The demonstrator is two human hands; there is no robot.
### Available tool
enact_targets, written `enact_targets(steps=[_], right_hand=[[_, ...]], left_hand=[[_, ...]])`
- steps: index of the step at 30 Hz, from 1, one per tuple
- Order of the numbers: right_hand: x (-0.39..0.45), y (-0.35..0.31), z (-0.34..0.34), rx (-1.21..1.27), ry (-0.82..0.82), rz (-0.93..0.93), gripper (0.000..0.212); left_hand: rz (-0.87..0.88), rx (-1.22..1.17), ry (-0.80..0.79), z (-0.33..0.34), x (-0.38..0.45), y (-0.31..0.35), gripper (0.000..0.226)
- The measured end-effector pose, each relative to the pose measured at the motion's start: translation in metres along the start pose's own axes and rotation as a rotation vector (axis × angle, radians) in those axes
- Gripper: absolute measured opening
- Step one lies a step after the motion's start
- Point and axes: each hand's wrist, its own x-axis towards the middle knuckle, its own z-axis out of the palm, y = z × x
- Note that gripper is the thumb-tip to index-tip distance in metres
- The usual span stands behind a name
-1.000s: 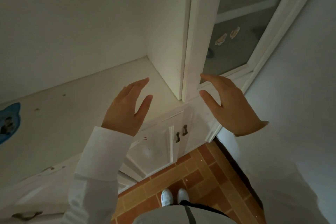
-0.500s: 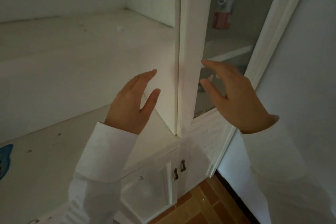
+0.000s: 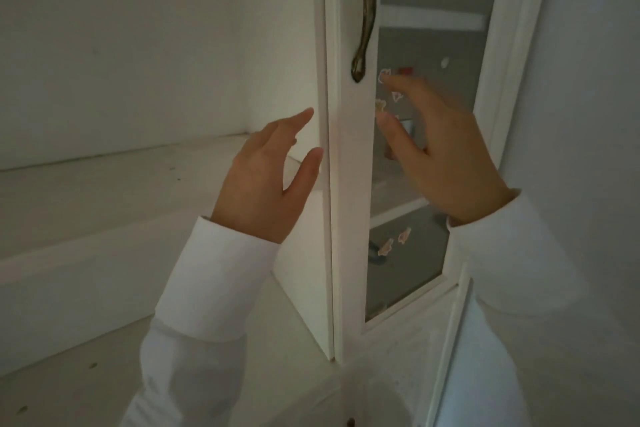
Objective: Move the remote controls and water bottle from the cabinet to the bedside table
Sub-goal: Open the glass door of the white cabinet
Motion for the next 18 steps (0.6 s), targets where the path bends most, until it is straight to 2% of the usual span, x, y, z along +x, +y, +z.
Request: enact_targets(steps=[5, 13, 18], right_hand=[[0.034, 0.0, 0.0, -0.044, 0.068, -0.003, 0.044], [0.068, -0.003, 0.022, -0.045, 0.119, 0.046, 0.039], [0.073, -0.011, 0.024, 0.158, 0.217, 0.126, 0.028]], left_hand=[[-0.004, 0.016, 0.011, 0.012, 0.022, -0.003, 0.043], [-0.036, 0.059, -0.054, 0.027, 0.025, -0.005, 0.046], [-0.056, 0.066, -0.062, 0.03, 0.021, -0.005, 0.046]])
